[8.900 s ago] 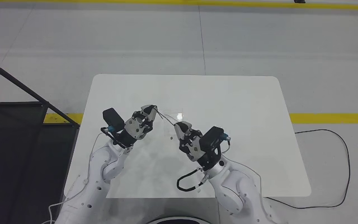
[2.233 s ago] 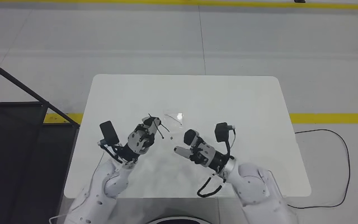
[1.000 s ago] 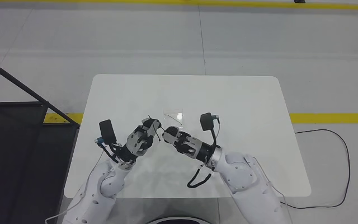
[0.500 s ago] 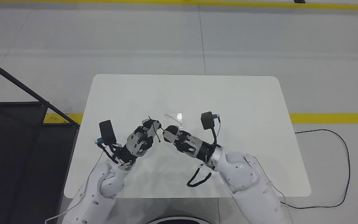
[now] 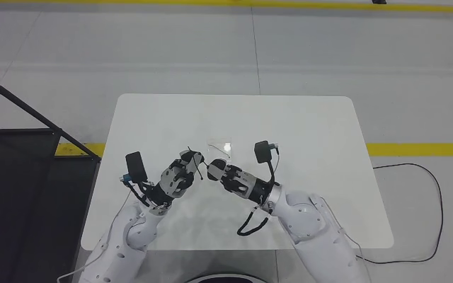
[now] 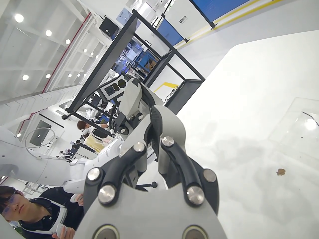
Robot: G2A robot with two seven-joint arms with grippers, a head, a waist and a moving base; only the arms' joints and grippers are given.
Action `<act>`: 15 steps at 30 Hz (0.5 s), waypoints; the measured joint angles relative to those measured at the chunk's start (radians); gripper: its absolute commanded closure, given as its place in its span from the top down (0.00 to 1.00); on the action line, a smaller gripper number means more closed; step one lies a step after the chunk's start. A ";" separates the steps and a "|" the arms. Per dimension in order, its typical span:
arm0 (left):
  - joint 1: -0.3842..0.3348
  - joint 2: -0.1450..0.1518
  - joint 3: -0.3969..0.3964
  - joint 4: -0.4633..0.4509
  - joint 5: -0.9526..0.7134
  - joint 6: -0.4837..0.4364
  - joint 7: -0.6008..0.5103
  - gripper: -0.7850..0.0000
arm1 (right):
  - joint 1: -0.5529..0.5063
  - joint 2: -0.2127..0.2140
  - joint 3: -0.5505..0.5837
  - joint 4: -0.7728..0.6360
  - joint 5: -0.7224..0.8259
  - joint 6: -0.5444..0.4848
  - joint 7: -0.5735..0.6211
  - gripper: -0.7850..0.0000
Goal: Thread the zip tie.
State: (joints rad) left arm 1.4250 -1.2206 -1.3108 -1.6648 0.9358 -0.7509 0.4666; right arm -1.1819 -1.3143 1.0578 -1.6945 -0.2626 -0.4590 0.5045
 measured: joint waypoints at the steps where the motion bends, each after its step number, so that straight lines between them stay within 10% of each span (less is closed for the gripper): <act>1: 0.000 0.000 0.000 0.000 0.000 0.000 0.000 0.00 | 0.000 0.000 0.000 0.000 0.000 0.000 -0.001 0.00; 2: 0.000 0.000 0.000 0.001 -0.001 0.000 0.000 0.00 | 0.000 0.001 -0.001 0.000 0.000 0.000 -0.001 0.00; 5: 0.000 -0.001 -0.002 0.002 -0.003 0.002 -0.002 0.42 | -0.003 0.002 0.000 -0.002 0.002 -0.007 -0.006 0.00; 15: 0.005 0.001 -0.030 0.002 -0.028 -0.002 -0.018 0.86 | -0.007 0.007 0.020 -0.005 0.036 -0.024 -0.008 0.00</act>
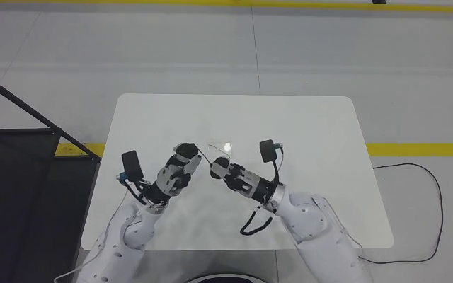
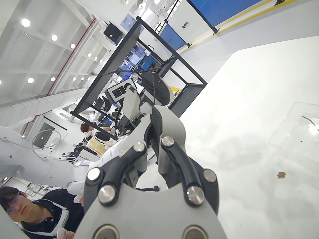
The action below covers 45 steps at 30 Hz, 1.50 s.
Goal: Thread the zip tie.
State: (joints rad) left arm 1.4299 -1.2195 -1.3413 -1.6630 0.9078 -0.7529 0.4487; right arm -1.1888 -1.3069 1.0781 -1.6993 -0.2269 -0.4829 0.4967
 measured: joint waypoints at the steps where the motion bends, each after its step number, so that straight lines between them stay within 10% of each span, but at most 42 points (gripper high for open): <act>1: 0.001 0.001 -0.008 0.002 -0.006 0.000 -0.001 0.87 | 0.000 0.001 0.005 0.000 0.005 -0.003 0.000 0.00; 9: 0.008 0.011 -0.065 0.039 -0.127 -0.081 -0.056 0.93 | 0.001 0.013 0.044 -0.001 0.096 -0.036 0.075 0.00; 17: -0.036 0.049 -0.057 0.104 -0.564 -0.261 -0.424 1.00 | 0.041 0.039 0.088 0.062 0.352 -0.113 0.365 0.00; 25: -0.086 0.097 -0.020 0.113 -1.067 -0.228 -0.931 1.00 | 0.104 0.068 0.109 0.135 0.610 -0.132 0.707 0.00; 37: -0.080 0.097 -0.001 0.091 -1.044 -0.199 -0.867 1.00 | 0.110 0.070 0.107 0.130 0.611 -0.111 0.728 0.00; 45: -0.115 0.128 0.029 0.096 -1.439 -0.056 -1.227 0.93 | 0.119 0.074 0.079 0.129 0.659 -0.095 0.746 0.00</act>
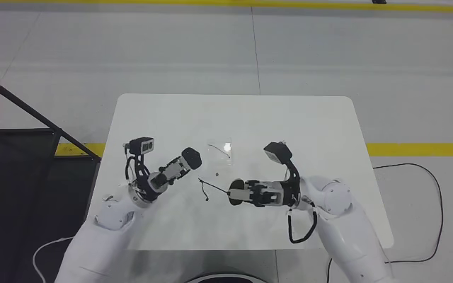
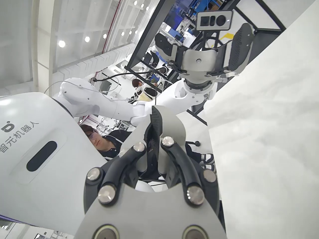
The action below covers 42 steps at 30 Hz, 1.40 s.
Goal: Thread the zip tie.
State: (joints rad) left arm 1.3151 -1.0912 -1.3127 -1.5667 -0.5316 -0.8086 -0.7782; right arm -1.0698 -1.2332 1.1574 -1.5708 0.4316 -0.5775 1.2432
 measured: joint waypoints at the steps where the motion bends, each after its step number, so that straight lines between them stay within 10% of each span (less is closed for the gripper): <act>1: -0.010 0.005 -0.002 0.008 -0.059 0.030 -0.072 0.89 | 0.008 0.002 -0.002 0.005 0.017 0.008 0.009 0.00; 7: -0.054 0.016 -0.005 0.057 -0.313 0.150 -0.372 0.50 | 0.035 0.012 -0.021 0.023 0.050 0.028 0.028 0.00; 42: -0.057 -0.003 -0.029 0.014 -0.357 0.289 -0.522 0.36 | 0.113 0.028 -0.119 0.116 0.094 -0.001 -0.001 0.00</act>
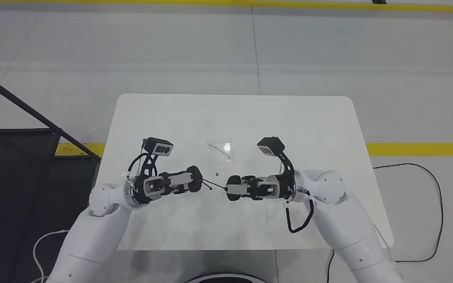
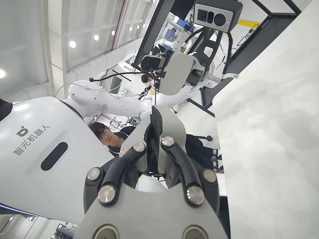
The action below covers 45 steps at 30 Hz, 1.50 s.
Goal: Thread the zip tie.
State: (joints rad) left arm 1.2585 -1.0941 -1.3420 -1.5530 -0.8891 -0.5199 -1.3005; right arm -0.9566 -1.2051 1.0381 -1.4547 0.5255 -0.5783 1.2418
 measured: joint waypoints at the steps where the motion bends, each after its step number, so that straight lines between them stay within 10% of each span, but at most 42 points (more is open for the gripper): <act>1: 0.000 -0.001 -0.001 0.000 0.001 -0.001 0.001 0.34 | 0.001 0.000 -0.001 0.000 -0.001 0.000 0.000 0.00; 11: 0.002 -0.006 -0.005 -0.003 0.010 0.004 -0.004 0.00 | 0.002 0.004 -0.008 0.001 0.000 -0.002 -0.002 0.00; 45: 0.003 -0.019 -0.045 0.022 -0.002 0.018 -0.018 0.00 | -0.125 0.075 0.136 -0.270 0.181 0.018 0.018 0.00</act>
State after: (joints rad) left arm 1.2620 -1.1130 -1.3865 -1.5309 -0.8907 -0.5022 -1.3183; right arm -1.0815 -1.1298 1.1741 -1.7244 0.7063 -0.5605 1.2597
